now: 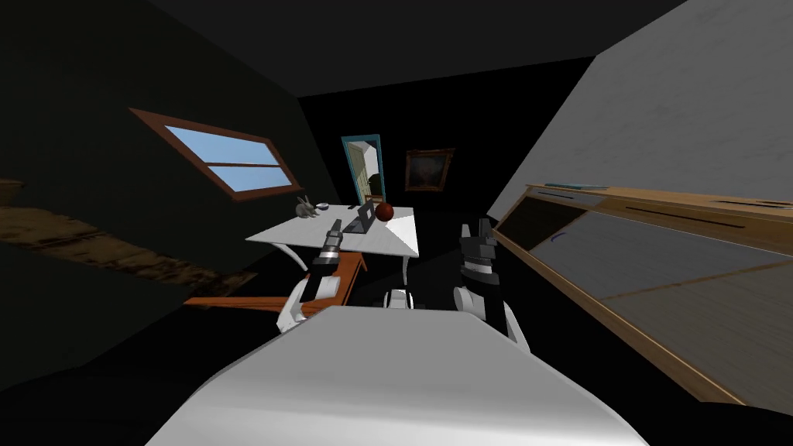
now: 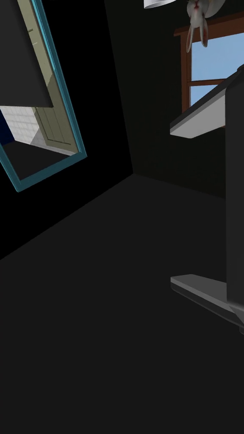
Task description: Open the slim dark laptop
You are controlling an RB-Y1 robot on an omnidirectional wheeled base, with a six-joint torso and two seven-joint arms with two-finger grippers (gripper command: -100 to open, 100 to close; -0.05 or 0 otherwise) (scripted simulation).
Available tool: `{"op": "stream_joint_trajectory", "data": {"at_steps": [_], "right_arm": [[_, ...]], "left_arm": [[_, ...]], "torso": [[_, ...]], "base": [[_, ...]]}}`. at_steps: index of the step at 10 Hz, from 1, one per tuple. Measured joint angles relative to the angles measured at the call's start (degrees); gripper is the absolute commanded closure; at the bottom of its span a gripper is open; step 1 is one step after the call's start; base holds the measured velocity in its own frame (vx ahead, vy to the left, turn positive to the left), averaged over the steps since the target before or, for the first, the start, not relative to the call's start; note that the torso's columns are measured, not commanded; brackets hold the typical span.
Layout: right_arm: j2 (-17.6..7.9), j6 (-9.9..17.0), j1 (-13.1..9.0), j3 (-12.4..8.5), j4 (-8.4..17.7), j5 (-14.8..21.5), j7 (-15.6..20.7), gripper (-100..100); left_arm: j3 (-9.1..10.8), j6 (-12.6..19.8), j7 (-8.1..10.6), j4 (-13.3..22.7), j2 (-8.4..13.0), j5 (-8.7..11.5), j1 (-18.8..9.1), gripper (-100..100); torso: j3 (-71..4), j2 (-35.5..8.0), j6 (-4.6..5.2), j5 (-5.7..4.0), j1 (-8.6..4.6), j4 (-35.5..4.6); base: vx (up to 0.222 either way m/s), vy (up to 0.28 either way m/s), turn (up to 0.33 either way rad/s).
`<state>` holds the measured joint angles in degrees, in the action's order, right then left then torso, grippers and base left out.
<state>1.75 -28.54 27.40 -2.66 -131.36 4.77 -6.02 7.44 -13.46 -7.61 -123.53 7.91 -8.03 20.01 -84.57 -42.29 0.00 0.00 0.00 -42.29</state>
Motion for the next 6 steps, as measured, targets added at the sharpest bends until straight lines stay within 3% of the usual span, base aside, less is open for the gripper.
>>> {"op": "stream_joint_trajectory", "data": {"at_steps": [6], "right_arm": [[0.0,0.0,0.0,0.0,0.0,0.0,0.0,0]], "left_arm": [[3.52,5.96,-1.16,4.28,0.64,-2.21,-3.14,-100]], "torso": [[0.0,0.0,-0.01,0.0,-0.01,0.0]], "base": [[0.026,0.002,-0.118]]}}
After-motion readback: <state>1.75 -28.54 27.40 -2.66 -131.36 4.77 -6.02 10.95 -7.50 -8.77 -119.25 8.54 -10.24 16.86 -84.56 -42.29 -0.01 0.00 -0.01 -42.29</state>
